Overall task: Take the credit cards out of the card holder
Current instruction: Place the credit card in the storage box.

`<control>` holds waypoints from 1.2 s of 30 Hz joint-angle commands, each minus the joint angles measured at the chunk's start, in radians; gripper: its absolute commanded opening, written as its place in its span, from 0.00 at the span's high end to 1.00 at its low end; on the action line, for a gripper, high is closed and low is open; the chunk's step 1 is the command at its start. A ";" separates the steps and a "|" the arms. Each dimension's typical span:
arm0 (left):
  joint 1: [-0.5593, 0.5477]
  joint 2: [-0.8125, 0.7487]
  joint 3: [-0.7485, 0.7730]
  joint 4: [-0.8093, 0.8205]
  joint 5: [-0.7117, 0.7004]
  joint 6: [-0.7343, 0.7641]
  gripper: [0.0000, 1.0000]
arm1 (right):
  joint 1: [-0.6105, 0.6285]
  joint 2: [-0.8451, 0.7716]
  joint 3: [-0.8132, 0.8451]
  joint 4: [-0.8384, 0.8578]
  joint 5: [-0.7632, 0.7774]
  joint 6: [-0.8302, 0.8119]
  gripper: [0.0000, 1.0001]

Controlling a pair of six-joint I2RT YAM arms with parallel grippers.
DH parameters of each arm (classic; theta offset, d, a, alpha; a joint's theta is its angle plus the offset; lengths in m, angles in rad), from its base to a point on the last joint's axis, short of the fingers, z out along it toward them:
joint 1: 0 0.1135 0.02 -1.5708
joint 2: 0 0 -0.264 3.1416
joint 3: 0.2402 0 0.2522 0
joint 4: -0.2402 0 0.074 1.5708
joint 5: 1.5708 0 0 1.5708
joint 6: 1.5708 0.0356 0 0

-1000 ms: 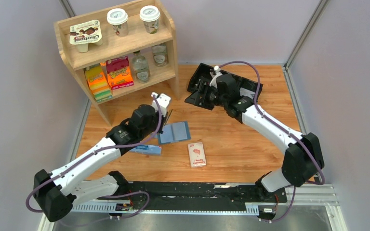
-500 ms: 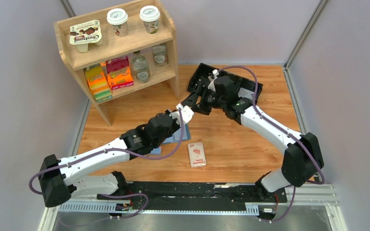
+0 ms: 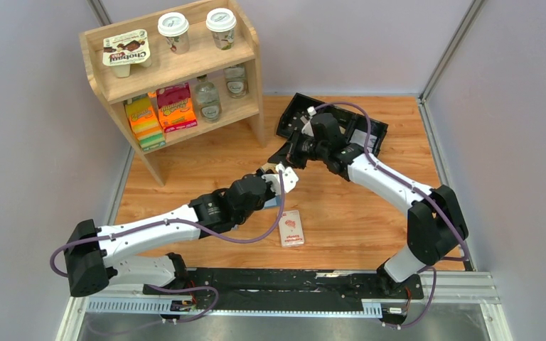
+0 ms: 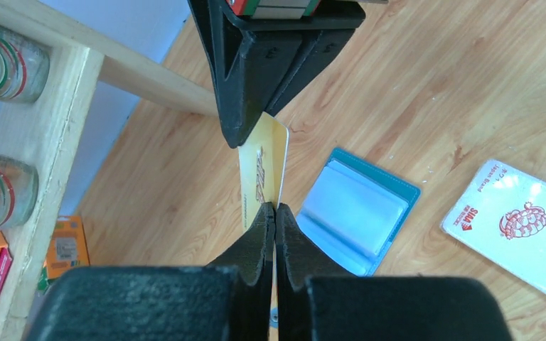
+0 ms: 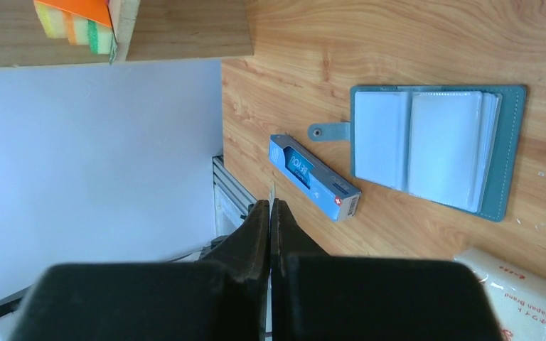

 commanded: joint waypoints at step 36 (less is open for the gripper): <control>0.572 -0.029 -0.059 -0.261 0.468 -0.837 0.23 | -0.356 0.333 0.191 0.230 0.588 -0.406 1.00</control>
